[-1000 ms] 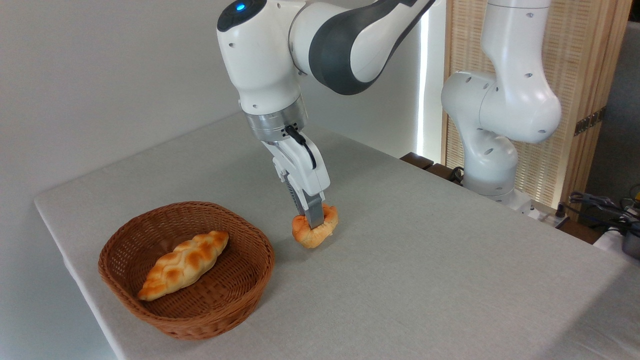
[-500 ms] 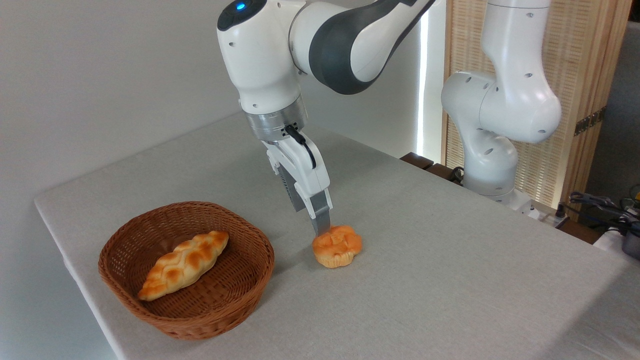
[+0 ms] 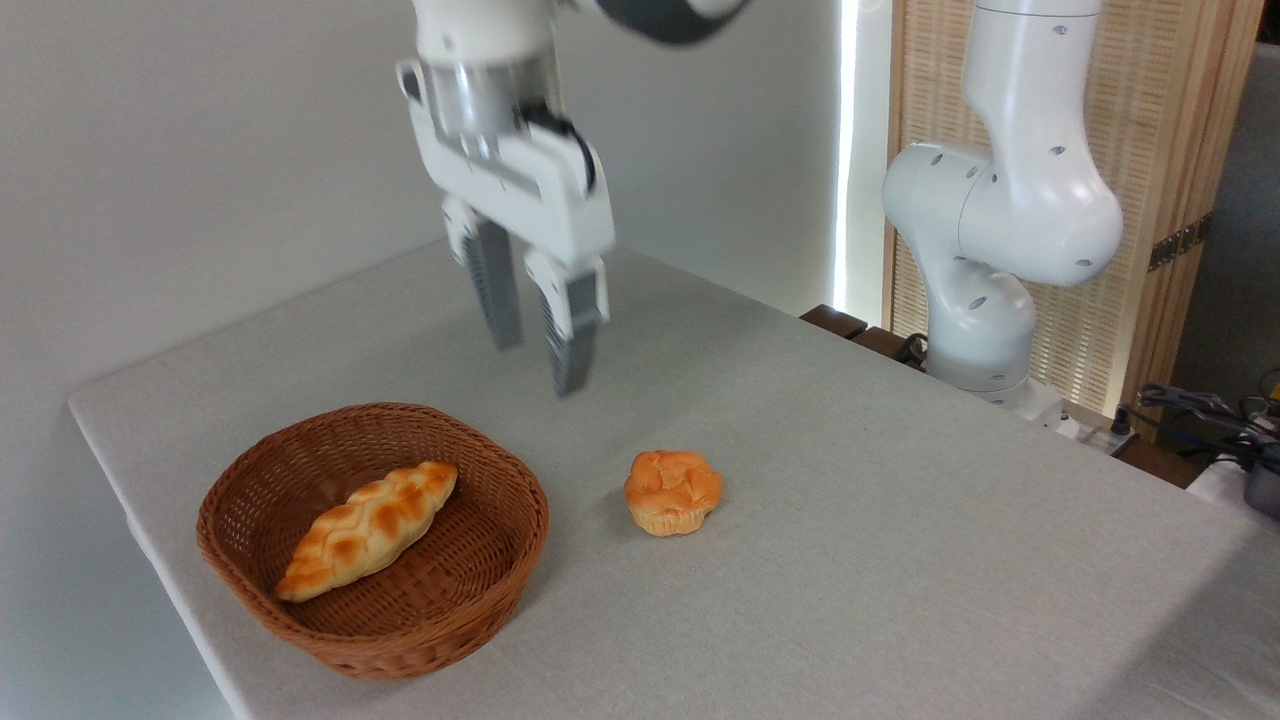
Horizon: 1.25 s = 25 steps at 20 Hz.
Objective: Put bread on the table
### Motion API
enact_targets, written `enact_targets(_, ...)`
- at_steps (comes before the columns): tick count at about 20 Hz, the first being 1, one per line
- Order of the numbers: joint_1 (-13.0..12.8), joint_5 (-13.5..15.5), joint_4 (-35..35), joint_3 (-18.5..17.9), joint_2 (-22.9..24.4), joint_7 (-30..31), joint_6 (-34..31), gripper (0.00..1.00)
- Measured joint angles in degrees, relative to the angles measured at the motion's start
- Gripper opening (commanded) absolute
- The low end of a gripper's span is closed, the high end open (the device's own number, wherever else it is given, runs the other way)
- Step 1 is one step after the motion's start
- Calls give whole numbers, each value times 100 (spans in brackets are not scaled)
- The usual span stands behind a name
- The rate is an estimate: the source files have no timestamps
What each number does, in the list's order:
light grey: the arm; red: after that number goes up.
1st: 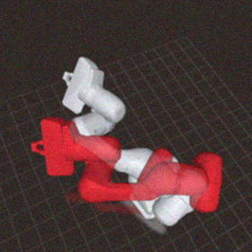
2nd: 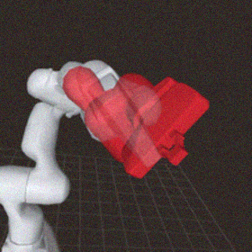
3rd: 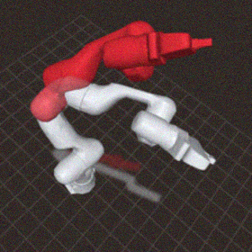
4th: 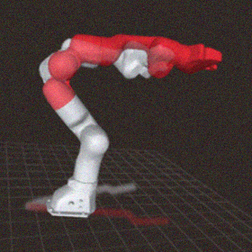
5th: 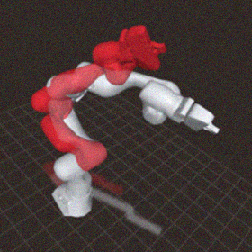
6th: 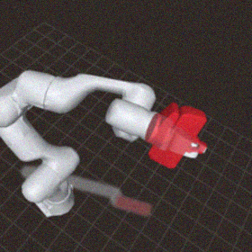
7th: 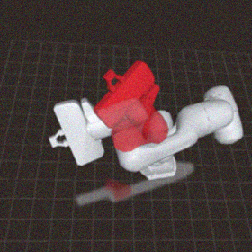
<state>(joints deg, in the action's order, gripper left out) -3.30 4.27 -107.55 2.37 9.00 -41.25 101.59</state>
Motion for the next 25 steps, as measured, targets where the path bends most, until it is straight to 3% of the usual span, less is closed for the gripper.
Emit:
enact_targets(3,2,-71,542,-13,-101,37,-135,100)
enact_targets(9,4,-115,1583,-29,-673,54,-1053,100)
enact_targets(13,2,-200,1677,-30,-752,390,-1278,100)
enact_targets(25,5,-233,1696,-30,-825,401,-1215,100)
